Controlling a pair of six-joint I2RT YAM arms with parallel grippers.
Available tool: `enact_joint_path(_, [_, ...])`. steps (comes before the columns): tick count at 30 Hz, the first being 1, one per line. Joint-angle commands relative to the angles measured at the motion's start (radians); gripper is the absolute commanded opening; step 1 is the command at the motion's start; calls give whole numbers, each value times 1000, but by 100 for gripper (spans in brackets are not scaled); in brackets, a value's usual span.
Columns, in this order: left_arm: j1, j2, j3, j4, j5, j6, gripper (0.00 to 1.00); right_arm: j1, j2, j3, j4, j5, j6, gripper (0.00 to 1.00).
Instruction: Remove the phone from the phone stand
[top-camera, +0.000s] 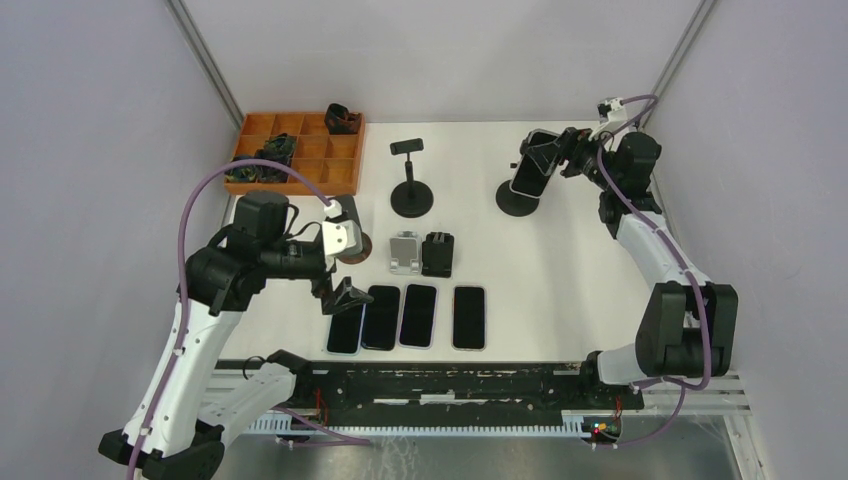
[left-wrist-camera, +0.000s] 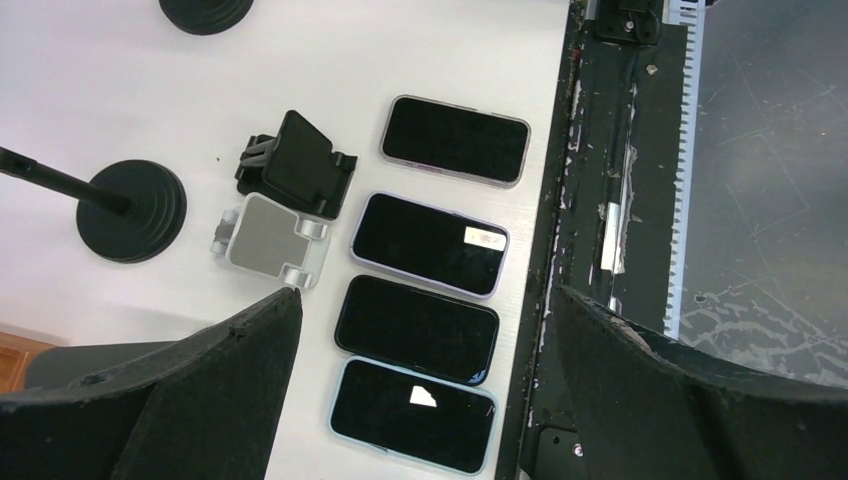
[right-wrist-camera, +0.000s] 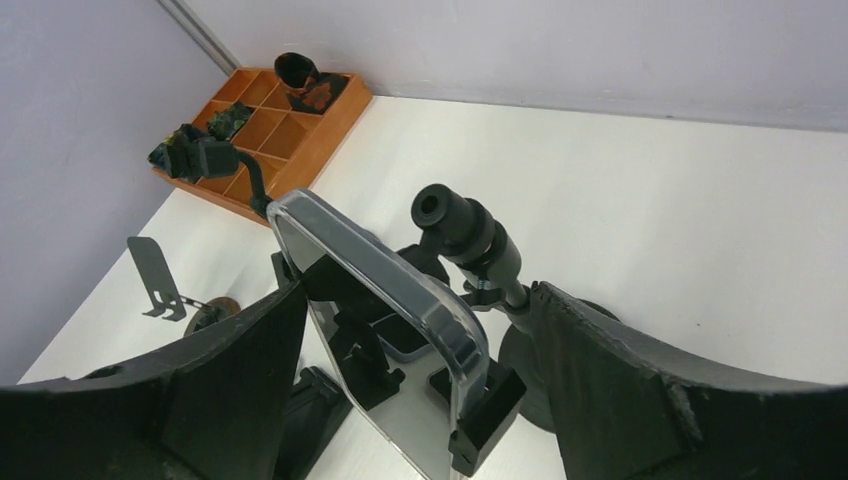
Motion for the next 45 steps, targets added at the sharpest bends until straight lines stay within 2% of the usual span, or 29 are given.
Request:
enact_joint_path(1, [-2,3,42,-28,42,37,100,-4,18,50,58,-58,-11,84])
enact_joint_path(4, [-2,5,43,-29,49,42,100,-4,26,45,117,-101,62,75])
enact_joint_path(7, [-3,9,51,-42,62,53,100,-3,27,47,128,-112,78,61])
enact_joint_path(10, [-3,12,50,-51,70,61,100,0,25,48,127,-120,86,36])
enact_joint_path(13, [-3,13,44,-51,69,66,100,5,16,48,125,-119,97,17])
enact_joint_path(20, [-3,13,42,-51,69,69,100,23,-27,89,123,-106,142,3])
enact_joint_path(28, [-3,5,18,-40,80,92,100,72,-108,118,171,-58,247,0])
enact_joint_path(33, [-3,5,14,2,93,66,100,67,-124,238,28,-44,289,0])
enact_joint_path(37, [-3,6,16,54,102,24,100,68,-157,269,11,-62,362,0])
enact_joint_path(41, [-3,4,6,122,103,-24,100,67,-200,259,99,-116,518,0])
enact_joint_path(45, [-3,4,-23,261,93,-99,100,89,-257,212,238,-162,709,0])
